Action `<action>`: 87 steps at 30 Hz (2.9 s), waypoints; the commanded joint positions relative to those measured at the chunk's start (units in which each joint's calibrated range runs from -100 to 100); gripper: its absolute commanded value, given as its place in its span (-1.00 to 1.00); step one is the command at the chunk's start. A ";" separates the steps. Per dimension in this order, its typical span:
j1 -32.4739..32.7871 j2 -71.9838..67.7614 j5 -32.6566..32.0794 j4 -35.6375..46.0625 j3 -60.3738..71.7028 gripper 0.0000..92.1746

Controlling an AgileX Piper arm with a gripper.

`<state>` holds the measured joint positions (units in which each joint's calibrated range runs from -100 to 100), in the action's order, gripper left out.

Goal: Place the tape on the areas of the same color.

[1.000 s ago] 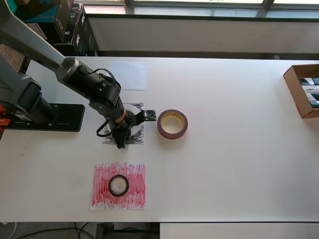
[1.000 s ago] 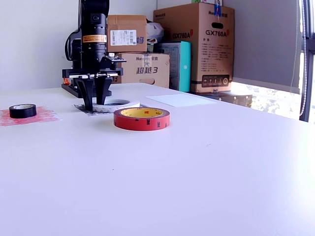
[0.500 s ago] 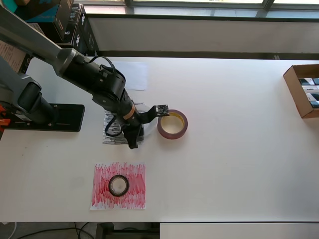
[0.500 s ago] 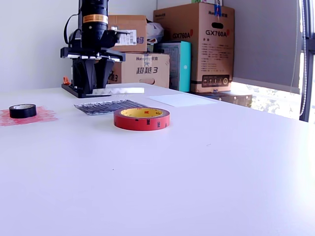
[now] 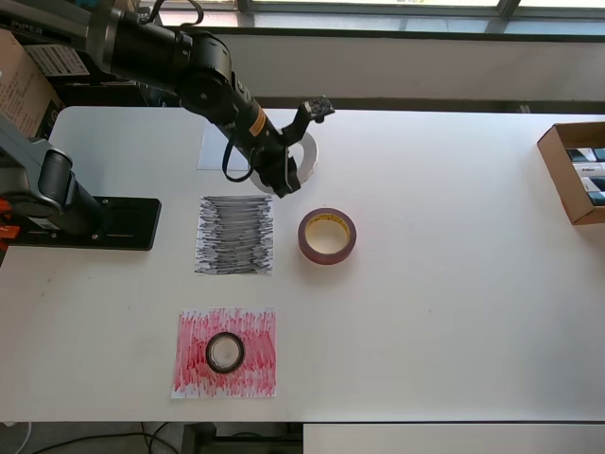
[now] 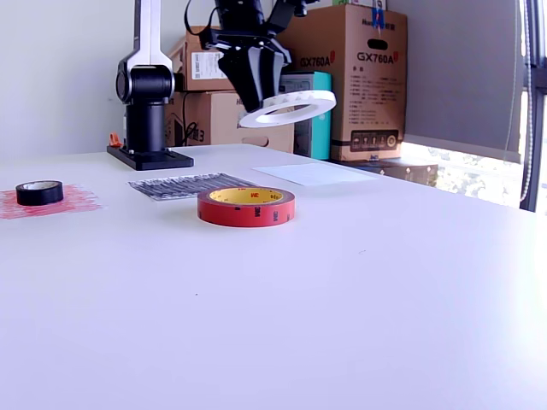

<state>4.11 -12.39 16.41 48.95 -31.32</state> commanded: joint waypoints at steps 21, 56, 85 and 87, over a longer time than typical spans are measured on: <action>18.00 -4.64 -6.76 -0.88 -10.35 -1.00; 17.13 -12.78 -8.64 -3.09 -6.62 -1.00; 18.00 -12.03 -7.74 -2.67 -6.53 0.18; 18.32 -11.84 -7.74 -2.83 -6.44 0.18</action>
<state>22.17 -24.22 8.87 45.98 -38.08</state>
